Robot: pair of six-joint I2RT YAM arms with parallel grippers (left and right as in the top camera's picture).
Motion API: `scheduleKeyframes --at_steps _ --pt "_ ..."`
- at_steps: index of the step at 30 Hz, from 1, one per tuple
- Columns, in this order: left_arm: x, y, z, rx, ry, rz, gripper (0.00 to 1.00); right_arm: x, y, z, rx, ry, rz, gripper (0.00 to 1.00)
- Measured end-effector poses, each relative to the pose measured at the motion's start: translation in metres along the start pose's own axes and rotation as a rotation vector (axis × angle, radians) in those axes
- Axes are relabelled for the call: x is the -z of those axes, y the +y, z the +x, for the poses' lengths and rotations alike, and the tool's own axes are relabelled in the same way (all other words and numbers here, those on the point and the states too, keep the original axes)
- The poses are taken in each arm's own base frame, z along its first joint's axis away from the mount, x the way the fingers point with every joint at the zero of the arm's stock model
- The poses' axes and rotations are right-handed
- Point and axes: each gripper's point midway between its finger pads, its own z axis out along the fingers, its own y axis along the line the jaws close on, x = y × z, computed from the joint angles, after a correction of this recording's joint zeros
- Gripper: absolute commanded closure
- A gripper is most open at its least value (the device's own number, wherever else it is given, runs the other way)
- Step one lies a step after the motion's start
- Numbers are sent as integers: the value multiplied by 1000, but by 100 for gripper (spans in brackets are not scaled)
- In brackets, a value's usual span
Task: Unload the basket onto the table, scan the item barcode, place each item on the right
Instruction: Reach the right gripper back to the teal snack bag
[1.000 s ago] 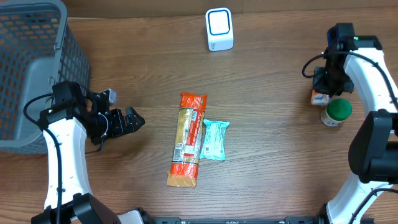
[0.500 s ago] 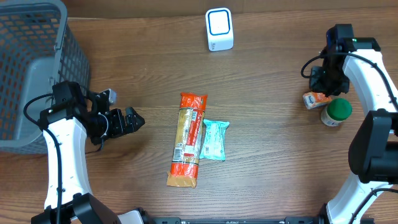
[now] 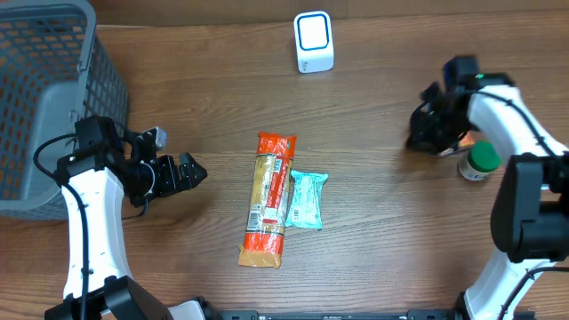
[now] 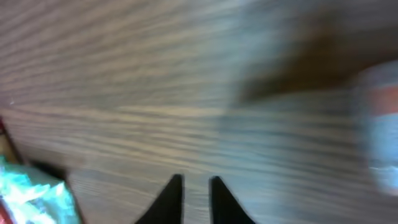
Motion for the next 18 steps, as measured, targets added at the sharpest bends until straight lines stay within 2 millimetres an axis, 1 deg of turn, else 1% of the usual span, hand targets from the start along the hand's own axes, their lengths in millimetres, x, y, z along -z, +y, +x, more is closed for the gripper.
scheduleKeyframes --at_steps 2,3,7,10,11,12,14,18 --pt "0 0 0 0 0 0 1 -15 15 8 35 12 -46 48" --pt "0 0 0 0 0 0 0 -24 24 14 59 24 -70 42" --pt "0 0 0 0 0 0 0 -51 54 41 141 77 -132 27" --pt "0 0 0 0 0 0 0 -59 83 54 228 81 -182 21" --pt "0 0 0 0 0 0 0 -63 94 62 258 92 -197 18" --pt "0 0 0 0 0 0 0 -64 97 65 270 96 -199 16" --pt "0 0 0 0 0 0 0 -69 112 78 312 119 -214 15" --pt "0 0 0 0 0 0 0 -76 130 98 359 157 -216 14"
